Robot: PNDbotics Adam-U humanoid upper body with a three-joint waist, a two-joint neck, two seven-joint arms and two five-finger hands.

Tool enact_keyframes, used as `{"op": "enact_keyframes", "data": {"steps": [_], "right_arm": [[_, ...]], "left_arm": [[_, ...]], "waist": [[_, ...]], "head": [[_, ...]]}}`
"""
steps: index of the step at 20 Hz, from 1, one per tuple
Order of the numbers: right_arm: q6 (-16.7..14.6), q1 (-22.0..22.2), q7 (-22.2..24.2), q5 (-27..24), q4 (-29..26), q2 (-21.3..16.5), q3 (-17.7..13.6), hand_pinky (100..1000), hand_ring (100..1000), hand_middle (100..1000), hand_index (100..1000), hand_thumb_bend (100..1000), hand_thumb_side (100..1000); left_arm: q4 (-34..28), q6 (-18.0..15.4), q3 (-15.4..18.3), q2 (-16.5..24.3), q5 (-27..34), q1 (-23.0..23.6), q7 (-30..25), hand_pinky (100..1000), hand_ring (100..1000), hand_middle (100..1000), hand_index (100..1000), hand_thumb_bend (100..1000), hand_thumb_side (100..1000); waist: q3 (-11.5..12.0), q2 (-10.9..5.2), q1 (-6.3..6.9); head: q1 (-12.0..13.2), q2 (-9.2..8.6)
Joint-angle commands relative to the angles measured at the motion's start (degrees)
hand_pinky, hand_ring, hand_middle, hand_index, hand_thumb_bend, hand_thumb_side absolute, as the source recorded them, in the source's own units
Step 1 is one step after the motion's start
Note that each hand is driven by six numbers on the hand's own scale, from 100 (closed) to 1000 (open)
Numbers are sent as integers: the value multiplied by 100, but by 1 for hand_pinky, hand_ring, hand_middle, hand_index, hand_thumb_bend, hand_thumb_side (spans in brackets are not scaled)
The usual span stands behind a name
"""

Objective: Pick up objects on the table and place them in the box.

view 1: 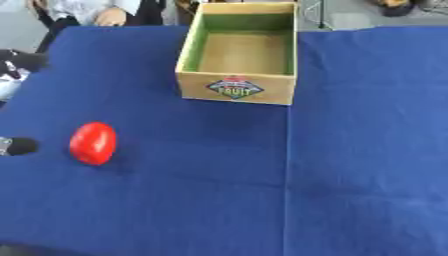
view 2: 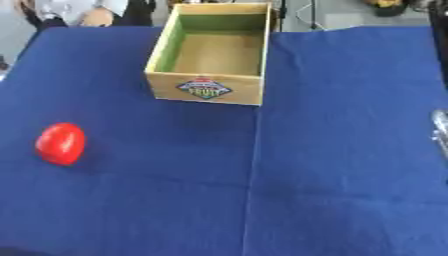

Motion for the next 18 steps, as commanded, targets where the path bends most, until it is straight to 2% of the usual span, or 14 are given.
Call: {"op": "enact_keyframes", "data": {"steps": [1, 7, 18], "right_arm": [[-9, -109, 30, -17, -111, -67, 0, 865, 826, 685, 791, 100, 986], [-11, -146, 48, -21, -111, -87, 18, 865, 826, 685, 791, 100, 988], [-38, -227, 110, -49, -111, -67, 77, 866, 826, 684, 792, 100, 988]], "left_arm": [[211, -164, -30, 320, 53, -160, -183, 670, 796, 819, 1000, 846, 750], [692, -567, -144, 354, 47, -489, -539, 692, 810, 837, 1000, 922, 683], [1461, -896, -345, 213, -4, -1125, -891, 688, 810, 836, 1000, 933, 647]], "waist": [[-27, -88, 16], [-116, -38, 36], [-200, 21, 76]], "head": [[30, -95], [37, -115], [79, -183]]}}
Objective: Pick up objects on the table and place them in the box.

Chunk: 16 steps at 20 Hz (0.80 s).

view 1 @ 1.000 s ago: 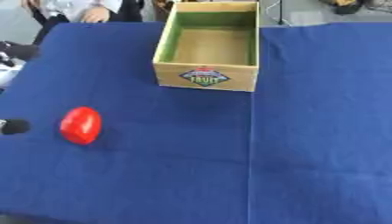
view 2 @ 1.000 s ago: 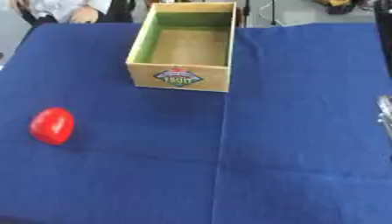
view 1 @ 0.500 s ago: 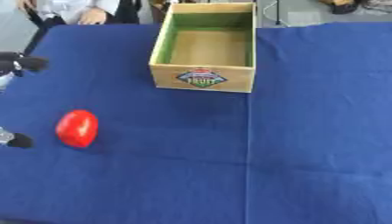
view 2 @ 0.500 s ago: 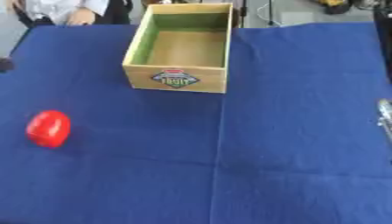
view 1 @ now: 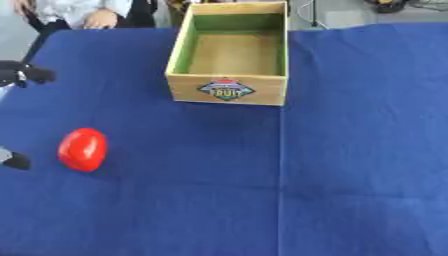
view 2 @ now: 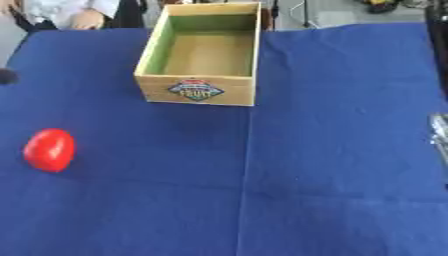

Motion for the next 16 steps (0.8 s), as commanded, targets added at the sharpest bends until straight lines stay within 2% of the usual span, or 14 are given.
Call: {"op": "enact_keyframes", "data": {"steps": [1, 9, 16], "right_arm": [[-13, -111, 36, -26, -111, -67, -4, 867, 826, 684, 791, 100, 988], [-19, -152, 75, -36, -111, -63, 16, 868, 826, 684, 789, 100, 987], [-7, -177, 103, -47, -111, -39, 26, 873, 826, 684, 790, 100, 983]], "left_arm": [[163, -74, -12, 137, 5, -182, -112, 685, 809, 836, 1000, 932, 640], [684, -148, -143, -39, -34, -554, -474, 682, 803, 820, 1000, 928, 607], [850, -218, -332, -152, -206, -752, -775, 689, 799, 800, 1000, 940, 579]], "waist": [[-13, -81, 23], [-113, -29, 52], [-136, 3, 55]], "head": [[41, -91], [89, -117], [132, -112]]}}
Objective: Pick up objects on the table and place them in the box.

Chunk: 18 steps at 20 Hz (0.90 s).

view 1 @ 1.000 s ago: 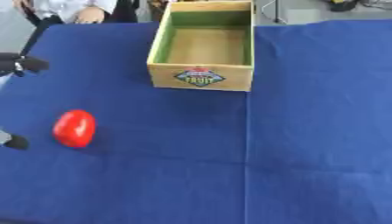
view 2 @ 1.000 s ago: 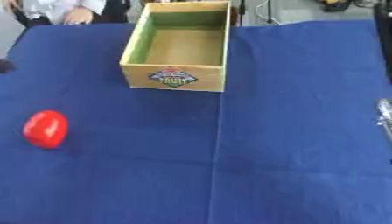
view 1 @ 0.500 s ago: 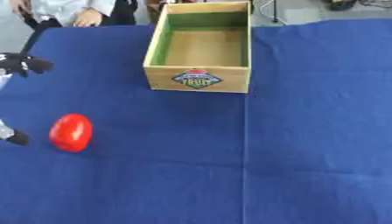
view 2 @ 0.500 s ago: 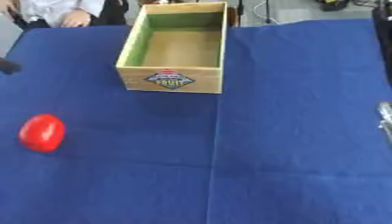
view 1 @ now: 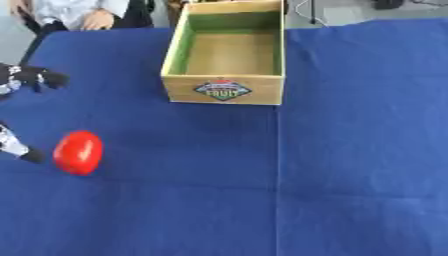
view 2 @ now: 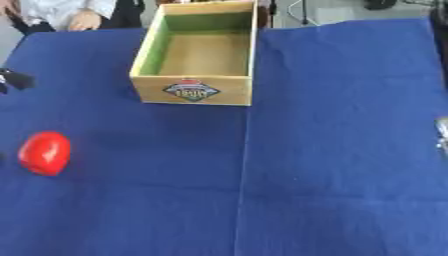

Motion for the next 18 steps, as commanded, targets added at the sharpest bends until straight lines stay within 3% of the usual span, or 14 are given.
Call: {"op": "enact_keyframes", "data": {"steps": [1, 12, 18], "right_arm": [[-9, -107, 28, -37, -111, -36, -21, 873, 826, 684, 790, 100, 983], [-17, -116, 38, -53, -111, -3, -27, 880, 827, 684, 789, 100, 980], [-18, -117, 46, -63, -111, -3, -24, 882, 826, 684, 790, 100, 978]], "left_arm": [[33, -191, -36, 126, -74, -140, -304, 691, 799, 797, 1000, 941, 575], [353, -305, -254, -30, -362, -261, -649, 700, 778, 781, 996, 921, 561], [316, -408, -288, -52, -475, -246, -709, 714, 792, 810, 1000, 907, 561]], "waist": [[-1, -96, 1], [-59, -76, 16], [-10, -66, 10]], "head": [[46, -56], [108, -27], [-97, -108]]}}
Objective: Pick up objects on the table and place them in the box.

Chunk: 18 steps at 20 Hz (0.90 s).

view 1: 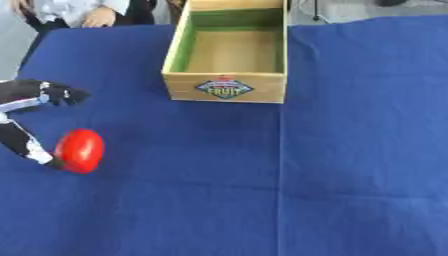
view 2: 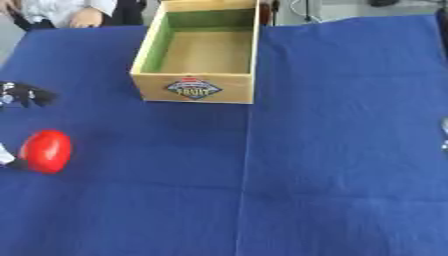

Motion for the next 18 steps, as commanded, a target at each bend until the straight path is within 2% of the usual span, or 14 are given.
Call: {"op": "enact_keyframes", "data": {"steps": [1, 7, 12, 18], "right_arm": [[-1, -83, 21, -27, -111, -58, -23, 882, 826, 684, 789, 100, 978], [-2, -90, 42, -42, -111, -49, -13, 883, 826, 684, 789, 100, 974], [-4, -99, 45, -49, -111, -42, -14, 883, 826, 684, 785, 100, 973], [-9, -100, 48, -61, -111, -22, -15, 884, 827, 684, 781, 100, 969]], "left_arm": [[-38, -554, 28, 178, -82, -56, -592, 718, 795, 813, 1000, 907, 561], [-68, -627, -16, 116, 25, -100, -944, 727, 809, 855, 1000, 915, 528], [-152, -714, -81, 99, 230, -111, -1302, 724, 803, 840, 997, 892, 507], [-131, -661, -163, 66, 232, -137, -1640, 715, 782, 767, 996, 842, 477]], "waist": [[19, -98, 7], [3, -80, 22], [-5, -71, 25], [-22, -71, 32]], "head": [[-112, -85], [-209, -33], [-214, -30], [-187, -34]]}}
